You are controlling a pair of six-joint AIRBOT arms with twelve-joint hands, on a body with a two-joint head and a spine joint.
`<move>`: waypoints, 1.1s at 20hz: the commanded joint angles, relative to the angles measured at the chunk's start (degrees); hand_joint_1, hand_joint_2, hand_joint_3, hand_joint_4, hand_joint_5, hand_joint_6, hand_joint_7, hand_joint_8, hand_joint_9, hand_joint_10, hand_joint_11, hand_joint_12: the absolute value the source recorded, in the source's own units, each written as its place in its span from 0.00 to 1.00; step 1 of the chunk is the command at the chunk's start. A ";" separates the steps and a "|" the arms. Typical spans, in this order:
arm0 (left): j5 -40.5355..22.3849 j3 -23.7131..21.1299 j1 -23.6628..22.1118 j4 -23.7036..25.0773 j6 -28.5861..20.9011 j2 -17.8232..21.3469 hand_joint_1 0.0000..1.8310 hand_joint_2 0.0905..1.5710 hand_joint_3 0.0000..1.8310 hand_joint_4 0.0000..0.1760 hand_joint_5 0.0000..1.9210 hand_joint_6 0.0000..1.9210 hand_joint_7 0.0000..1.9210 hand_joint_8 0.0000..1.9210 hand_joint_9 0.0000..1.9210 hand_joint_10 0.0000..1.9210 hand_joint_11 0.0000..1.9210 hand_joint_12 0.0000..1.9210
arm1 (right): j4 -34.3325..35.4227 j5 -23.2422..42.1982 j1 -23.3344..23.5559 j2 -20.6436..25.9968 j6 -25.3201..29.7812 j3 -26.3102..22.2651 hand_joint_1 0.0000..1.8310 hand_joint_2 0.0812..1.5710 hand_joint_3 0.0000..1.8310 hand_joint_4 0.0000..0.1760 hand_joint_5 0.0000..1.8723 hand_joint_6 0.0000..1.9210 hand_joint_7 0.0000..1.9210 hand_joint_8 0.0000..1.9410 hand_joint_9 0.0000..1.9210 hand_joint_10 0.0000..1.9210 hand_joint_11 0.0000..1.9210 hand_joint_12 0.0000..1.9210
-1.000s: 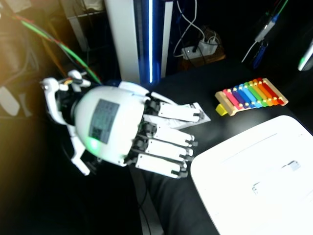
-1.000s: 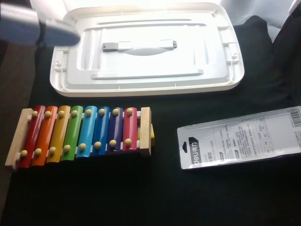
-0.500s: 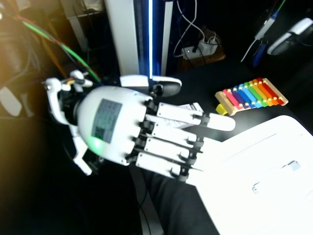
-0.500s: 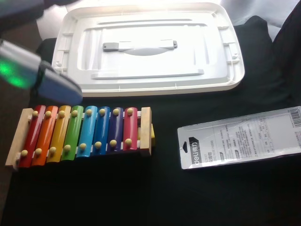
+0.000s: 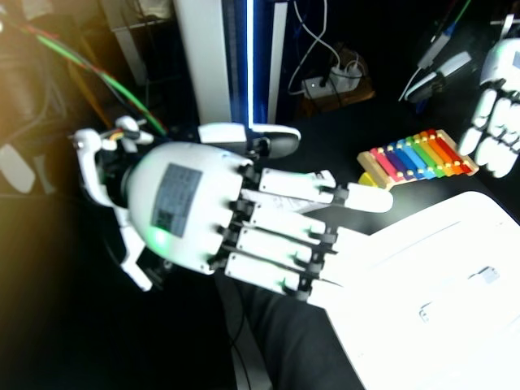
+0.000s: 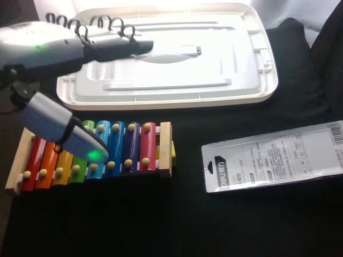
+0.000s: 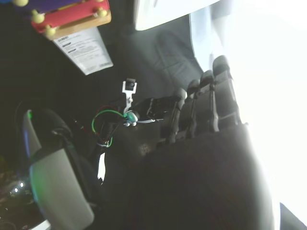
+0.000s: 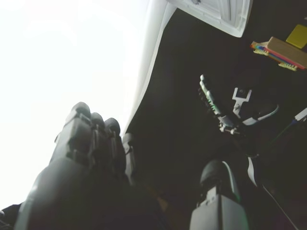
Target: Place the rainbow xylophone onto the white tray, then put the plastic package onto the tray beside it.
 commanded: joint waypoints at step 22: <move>-1.52 5.64 9.10 -0.05 -9.11 -8.39 0.29 0.38 0.00 0.07 0.00 0.00 0.03 0.00 0.03 0.00 0.06 0.03 | 3.08 6.14 0.78 -0.47 0.47 0.10 0.25 0.61 0.00 0.61 0.03 0.00 0.03 0.00 0.02 0.00 0.01 0.01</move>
